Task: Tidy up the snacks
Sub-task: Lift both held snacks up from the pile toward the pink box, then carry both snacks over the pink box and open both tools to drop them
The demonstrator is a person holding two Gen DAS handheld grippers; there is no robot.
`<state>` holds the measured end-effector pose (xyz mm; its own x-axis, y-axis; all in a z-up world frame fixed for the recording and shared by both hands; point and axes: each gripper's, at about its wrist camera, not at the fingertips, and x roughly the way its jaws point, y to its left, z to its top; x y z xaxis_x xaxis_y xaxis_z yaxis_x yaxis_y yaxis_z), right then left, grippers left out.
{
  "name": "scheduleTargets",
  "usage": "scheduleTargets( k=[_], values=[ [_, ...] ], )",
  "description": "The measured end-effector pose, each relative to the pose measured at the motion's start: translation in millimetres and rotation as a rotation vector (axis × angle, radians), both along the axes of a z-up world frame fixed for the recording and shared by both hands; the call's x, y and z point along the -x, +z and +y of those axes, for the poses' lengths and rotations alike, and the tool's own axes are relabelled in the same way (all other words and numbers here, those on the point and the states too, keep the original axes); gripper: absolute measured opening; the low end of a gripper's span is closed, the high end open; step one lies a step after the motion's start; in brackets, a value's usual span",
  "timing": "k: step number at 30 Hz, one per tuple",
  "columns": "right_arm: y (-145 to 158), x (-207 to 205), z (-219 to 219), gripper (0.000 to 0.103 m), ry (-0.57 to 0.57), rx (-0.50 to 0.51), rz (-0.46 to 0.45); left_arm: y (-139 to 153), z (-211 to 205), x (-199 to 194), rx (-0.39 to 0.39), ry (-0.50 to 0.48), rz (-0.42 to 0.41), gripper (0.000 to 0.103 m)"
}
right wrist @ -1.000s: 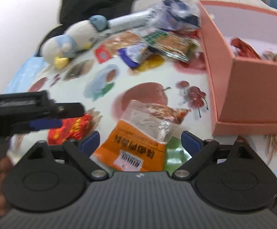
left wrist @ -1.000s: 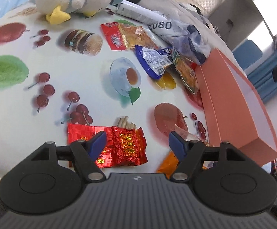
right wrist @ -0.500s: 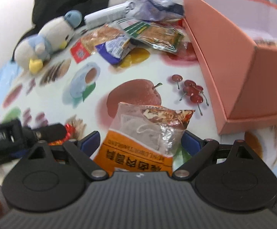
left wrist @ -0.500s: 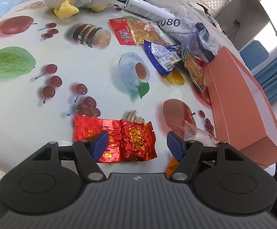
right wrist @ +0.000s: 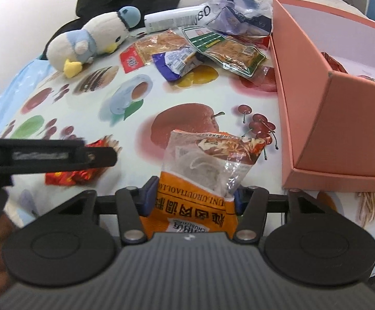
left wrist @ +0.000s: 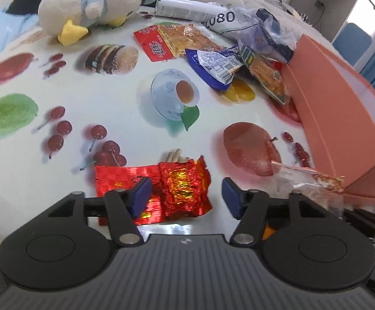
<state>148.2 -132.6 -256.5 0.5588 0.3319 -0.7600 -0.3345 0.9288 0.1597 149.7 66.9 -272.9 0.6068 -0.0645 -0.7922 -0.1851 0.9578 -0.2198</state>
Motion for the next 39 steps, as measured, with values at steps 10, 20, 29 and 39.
scheduleTargets(
  k=[10,20,29,39],
  values=[
    [17.0,10.3,-10.6,0.056,0.04,-0.039,-0.028,12.4,3.4,10.5,0.018,0.0,-0.026,0.042],
    [53.4,29.3,-22.6,0.055,0.01,-0.07,-0.086,61.8,-1.8,33.9,0.073,-0.025,-0.114,0.042],
    [97.6,48.4,-39.2,0.055,-0.008,-0.093,-0.165,112.8,-23.3,57.9,0.117,-0.065,-0.198,0.042],
    [133.8,69.9,-69.0,0.055,-0.057,-0.117,-0.228,157.5,-65.1,69.3,0.154,-0.17,-0.28,0.042]
  ],
)
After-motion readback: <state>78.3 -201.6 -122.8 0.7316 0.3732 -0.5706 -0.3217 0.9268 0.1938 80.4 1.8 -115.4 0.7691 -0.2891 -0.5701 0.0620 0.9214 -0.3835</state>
